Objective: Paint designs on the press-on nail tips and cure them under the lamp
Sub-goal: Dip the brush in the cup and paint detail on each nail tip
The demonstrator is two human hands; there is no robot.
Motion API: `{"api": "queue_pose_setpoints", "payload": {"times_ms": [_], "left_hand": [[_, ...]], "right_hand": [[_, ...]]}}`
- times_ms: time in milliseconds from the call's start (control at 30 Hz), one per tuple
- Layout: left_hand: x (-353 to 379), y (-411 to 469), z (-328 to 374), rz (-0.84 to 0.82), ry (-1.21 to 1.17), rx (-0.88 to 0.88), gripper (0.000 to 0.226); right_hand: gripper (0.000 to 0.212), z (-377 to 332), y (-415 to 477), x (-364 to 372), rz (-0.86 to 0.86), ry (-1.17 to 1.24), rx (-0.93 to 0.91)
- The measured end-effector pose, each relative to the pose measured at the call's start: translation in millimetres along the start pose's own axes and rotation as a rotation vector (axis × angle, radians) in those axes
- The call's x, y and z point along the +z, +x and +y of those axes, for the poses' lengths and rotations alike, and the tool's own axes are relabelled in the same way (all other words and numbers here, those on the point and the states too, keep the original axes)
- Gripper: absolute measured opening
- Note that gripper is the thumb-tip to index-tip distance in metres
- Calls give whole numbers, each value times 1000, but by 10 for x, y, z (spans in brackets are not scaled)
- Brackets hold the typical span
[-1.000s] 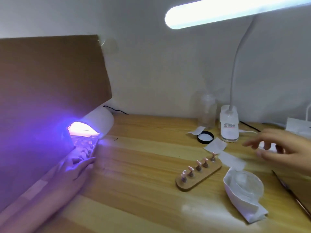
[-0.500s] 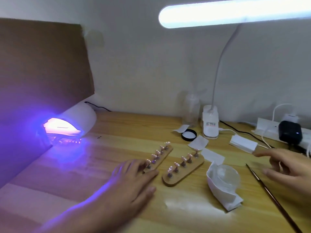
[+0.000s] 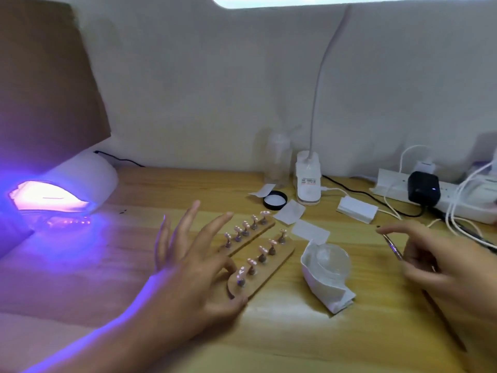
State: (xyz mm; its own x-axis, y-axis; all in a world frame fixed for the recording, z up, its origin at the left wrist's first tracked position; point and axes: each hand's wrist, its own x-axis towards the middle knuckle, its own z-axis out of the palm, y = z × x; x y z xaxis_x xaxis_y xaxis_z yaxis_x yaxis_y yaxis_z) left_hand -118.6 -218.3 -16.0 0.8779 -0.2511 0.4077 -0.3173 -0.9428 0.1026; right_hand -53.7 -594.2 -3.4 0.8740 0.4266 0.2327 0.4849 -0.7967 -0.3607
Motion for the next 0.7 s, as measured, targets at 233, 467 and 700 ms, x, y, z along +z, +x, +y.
{"api": "queue_pose_setpoints", "payload": {"times_ms": [233, 467, 700], "left_hand": [[25, -572, 441, -18, -180, 34, 10], [4, -498, 835, -403, -329, 73, 35], [227, -220, 937, -372, -472, 214, 32]], "right_hand": [[26, 427, -109, -269, 168, 512, 150], [44, 58, -284, -242, 107, 1506, 126], [27, -586, -325, 92, 205, 1269, 206]]}}
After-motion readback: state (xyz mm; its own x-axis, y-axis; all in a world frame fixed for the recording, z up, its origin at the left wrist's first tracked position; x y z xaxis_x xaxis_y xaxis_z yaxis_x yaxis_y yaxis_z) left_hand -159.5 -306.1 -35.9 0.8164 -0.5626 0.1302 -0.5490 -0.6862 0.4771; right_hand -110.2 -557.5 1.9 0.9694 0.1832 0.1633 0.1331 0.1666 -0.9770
